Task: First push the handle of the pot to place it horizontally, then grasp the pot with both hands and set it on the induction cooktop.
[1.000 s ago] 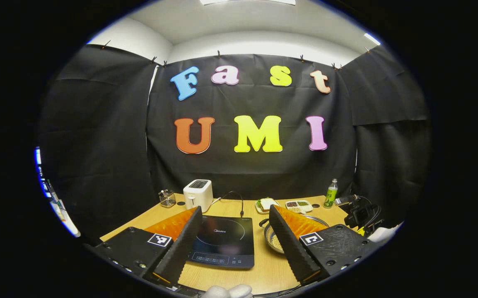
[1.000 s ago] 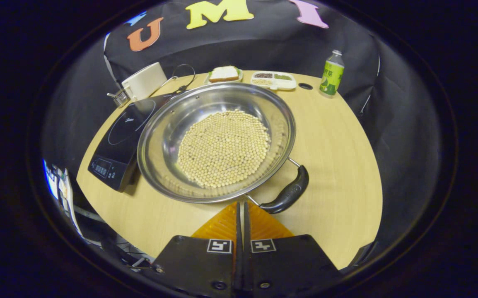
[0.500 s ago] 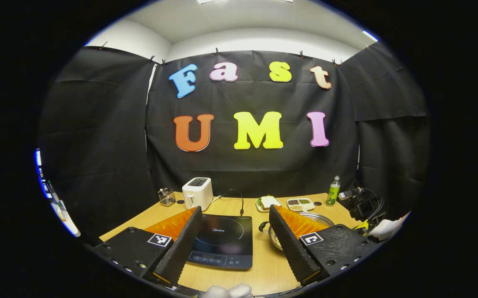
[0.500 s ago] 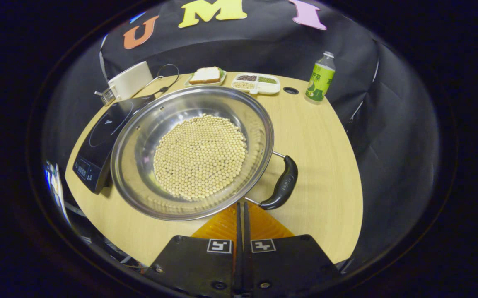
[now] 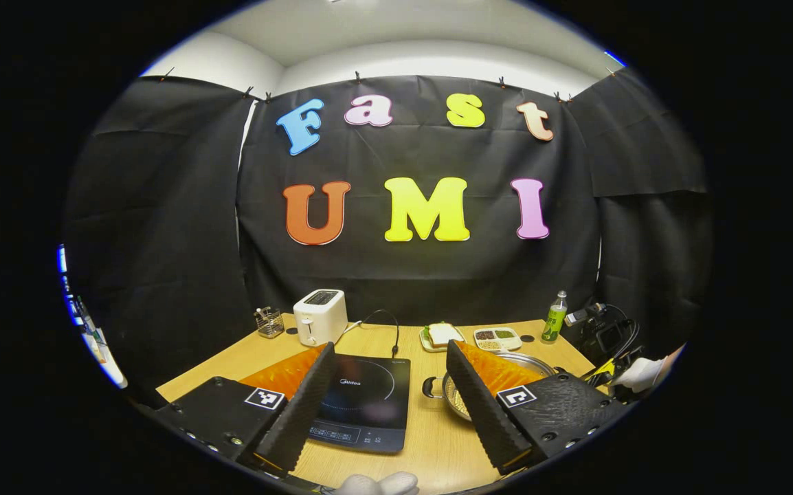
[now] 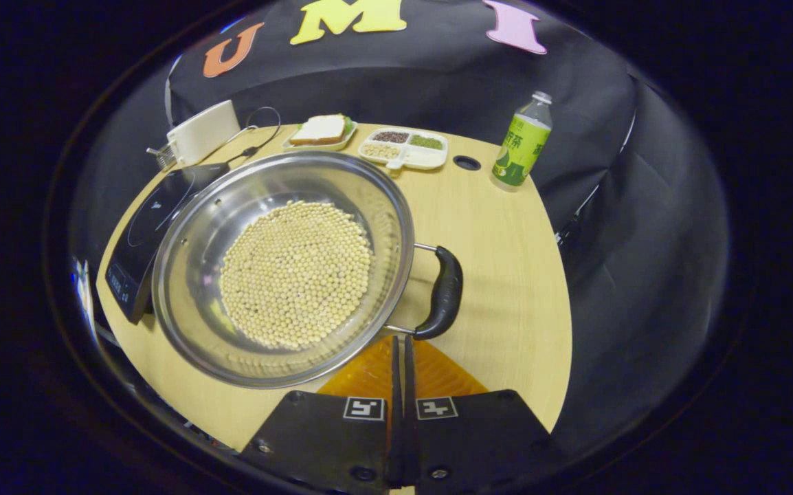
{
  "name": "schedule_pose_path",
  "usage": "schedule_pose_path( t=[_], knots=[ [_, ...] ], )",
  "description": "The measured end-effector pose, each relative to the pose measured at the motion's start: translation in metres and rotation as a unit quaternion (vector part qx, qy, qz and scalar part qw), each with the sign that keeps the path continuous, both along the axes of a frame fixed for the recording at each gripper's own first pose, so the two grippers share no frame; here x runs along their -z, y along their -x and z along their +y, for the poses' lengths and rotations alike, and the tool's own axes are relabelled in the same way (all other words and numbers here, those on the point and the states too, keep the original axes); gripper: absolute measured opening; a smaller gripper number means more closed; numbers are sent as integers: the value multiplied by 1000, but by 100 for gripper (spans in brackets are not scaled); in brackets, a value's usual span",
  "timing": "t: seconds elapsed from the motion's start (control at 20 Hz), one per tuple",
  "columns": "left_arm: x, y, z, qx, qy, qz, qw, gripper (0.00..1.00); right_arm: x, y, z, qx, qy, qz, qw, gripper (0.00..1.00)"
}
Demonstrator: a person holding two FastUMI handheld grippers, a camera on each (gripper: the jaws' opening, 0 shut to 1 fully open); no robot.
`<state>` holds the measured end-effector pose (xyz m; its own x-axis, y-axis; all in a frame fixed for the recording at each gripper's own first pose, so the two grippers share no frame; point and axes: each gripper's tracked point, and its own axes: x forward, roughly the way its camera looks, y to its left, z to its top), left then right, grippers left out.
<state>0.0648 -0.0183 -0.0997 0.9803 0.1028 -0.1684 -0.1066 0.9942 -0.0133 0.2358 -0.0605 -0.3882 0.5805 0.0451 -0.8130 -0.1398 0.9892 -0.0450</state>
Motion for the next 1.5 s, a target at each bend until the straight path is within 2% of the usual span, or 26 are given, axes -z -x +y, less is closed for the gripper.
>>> schedule_pose_path(
  t=[0.05, 0.25, 0.35, 0.45, 0.6, 0.65, 0.7, 0.75, 0.8, 0.85, 0.9, 1.05, 1.1, 1.15, 1.25, 1.35, 1.4, 1.5],
  knots=[
    [0, -2, -1, -1, 0, 1, 1000, 96, -1, -3, -2, -1, 0, 0, 1000, 1],
    [1, -3, -4, -5, 5, 4, 1000, 96, -4, -6, -6, 4, 5, -8, 1000, 0],
    [3, 0, -7, 1, 8, 7, 1000, 96, -7, 1, -10, 15, 8, -14, 1000, 4],
    [4, 4, -8, 7, 1, 8, 1000, 96, -14, 15, -14, 22, 12, -24, 999, 2],
    [7, 13, -10, 23, -4, 11, 1000, 96, -24, 47, -17, 32, 7, -40, 999, 14],
    [10, 16, -12, 28, -6, 15, 999, 96, -29, 58, -17, 33, 3, -45, 998, 14],
    [12, 20, -13, 33, -6, 18, 999, 96, -32, 68, -15, 33, -1, -52, 998, 26],
    [13, 24, -13, 39, -5, 20, 999, 96, -38, 79, -13, 34, -6, -64, 997, 34],
    [13, 28, -13, 44, -4, 20, 999, 96, -42, 86, -13, 36, -5, -75, 997, 51],
    [13, 28, -13, 50, -4, 19, 999, 96, -49, 95, -10, 33, -11, -88, 995, 63],
    [13, 30, -13, 56, -4, 19, 998, 96, -55, 106, -7, 34, -16, -99, 994, 82],
    [19, 46, -15, 76, -10, 20, 997, 96, -69, 137, 0, 40, -21, -122, 991, 90],
    [23, 49, -16, 81, -12, 22, 996, 96, -73, 146, 4, 44, -25, -128, 991, 87],
    [26, 51, -18, 89, -12, 25, 996, 96, -78, 155, 7, 47, -28, -133, 990, 90],
    [36, 54, -20, 97, -16, 33, 995, 96, -84, 169, 12, 51, -36, -143, 988, 88],
    [48, 54, -23, 100, -17, 46, 994, 96, -88, 176, 14, 51, -37, -147, 987, 90],
    [56, 52, -26, 100, -14, 53, 993, 96, -86, 177, 15, 50, -39, -147, 987, 98],
    [69, 43, -35, 101, -9, 69, 992, 96, -84, 170, 14, 49, -45, -143, 988, 100]
  ],
)
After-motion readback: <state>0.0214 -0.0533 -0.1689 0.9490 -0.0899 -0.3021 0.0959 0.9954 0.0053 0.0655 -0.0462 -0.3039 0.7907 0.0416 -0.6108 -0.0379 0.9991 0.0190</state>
